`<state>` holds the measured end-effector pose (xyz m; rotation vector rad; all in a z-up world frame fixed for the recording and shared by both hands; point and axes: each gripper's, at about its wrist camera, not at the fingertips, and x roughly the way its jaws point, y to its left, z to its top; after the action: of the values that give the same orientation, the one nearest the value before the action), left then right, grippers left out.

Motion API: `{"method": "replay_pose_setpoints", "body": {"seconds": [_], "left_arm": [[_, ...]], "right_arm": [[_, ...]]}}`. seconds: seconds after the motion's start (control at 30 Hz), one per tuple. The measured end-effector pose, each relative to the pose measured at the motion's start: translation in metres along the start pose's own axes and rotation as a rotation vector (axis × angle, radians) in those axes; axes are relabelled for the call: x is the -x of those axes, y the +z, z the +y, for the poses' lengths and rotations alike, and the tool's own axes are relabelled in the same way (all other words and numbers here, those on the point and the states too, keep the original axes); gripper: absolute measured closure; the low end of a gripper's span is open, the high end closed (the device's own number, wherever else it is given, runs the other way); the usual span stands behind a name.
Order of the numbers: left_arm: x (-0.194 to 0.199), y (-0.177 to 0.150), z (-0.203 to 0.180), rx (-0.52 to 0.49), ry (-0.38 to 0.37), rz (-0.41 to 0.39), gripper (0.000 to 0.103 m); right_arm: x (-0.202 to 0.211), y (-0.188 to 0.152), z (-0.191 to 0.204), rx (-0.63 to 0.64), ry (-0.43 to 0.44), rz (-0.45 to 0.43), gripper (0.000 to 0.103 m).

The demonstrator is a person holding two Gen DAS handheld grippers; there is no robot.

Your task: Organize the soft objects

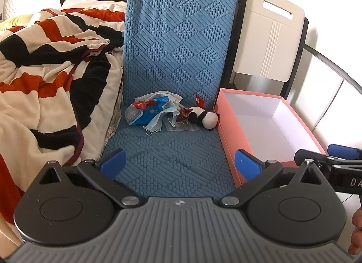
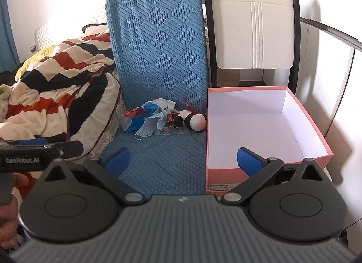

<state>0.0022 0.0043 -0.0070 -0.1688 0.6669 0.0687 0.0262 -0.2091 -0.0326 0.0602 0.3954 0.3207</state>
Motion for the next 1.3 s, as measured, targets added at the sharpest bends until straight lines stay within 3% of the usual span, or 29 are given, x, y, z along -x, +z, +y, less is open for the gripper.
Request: {"method": "replay_pose_setpoints", "body": {"seconds": [0.73, 1.3], "left_arm": [[-0.018, -0.008, 0.018, 0.044, -0.029, 0.019, 0.000], [-0.090, 0.002, 0.026, 0.065, -0.036, 0.047, 0.000]], "right_arm": [[-0.015, -0.007, 0.008, -0.019, 0.002, 0.051, 0.000], [-0.072, -0.018, 0.001, -0.002, 0.058, 0.097, 0.000]]}}
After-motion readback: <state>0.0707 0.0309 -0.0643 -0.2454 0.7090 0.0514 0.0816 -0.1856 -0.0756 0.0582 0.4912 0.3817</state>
